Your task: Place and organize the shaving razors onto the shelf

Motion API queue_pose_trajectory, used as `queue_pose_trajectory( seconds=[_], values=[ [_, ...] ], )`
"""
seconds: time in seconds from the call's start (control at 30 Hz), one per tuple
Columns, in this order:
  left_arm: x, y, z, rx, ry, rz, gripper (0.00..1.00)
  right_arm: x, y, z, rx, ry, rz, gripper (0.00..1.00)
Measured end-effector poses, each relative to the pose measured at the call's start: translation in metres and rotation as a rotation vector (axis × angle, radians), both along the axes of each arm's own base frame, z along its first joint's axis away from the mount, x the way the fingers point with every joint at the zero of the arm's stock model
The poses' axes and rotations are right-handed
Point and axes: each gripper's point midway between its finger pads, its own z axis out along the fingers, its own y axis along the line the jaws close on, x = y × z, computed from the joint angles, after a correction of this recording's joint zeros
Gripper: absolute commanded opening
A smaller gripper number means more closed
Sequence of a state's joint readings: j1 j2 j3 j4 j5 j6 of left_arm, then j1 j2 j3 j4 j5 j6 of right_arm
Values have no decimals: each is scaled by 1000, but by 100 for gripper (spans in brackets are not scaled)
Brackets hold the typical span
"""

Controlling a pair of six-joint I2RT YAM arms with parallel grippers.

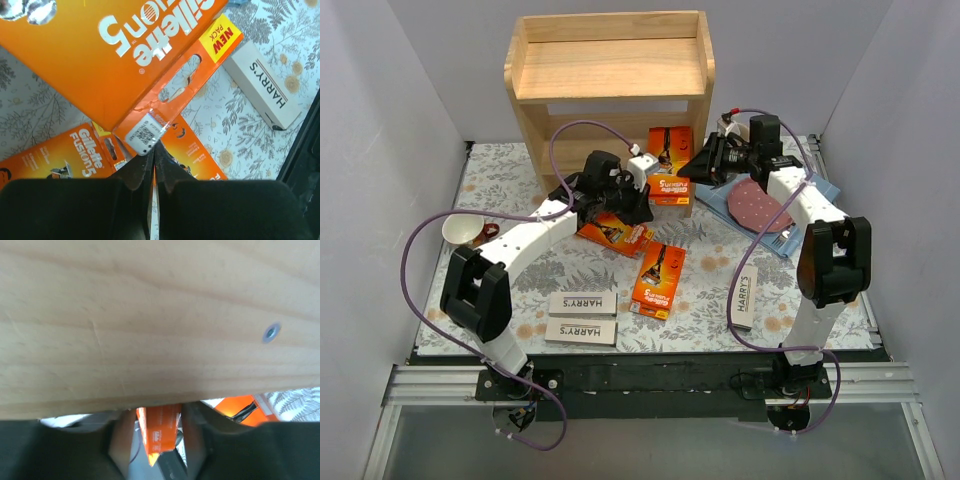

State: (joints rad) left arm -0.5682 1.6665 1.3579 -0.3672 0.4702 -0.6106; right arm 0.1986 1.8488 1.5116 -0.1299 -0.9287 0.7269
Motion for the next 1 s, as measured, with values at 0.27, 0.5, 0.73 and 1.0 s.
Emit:
queue_pose_trajectory(
  seconds=[0.27,0.5,0.73,1.0],
  values=[
    [23,-20,26,-78,-39,15,0,11,-6,1,-39,-13,-54,78],
    [33,-27,28,-101,-31,33,0,13,-9,0,-52,-18,-65,78],
    [50,-31,17,-87,-16,70,0,11,-20,14,-63,-55,-90,79],
    [83,-27,21,-88,-50,144,0,1,-38,48,-58,-150,-114,77]
  ],
)
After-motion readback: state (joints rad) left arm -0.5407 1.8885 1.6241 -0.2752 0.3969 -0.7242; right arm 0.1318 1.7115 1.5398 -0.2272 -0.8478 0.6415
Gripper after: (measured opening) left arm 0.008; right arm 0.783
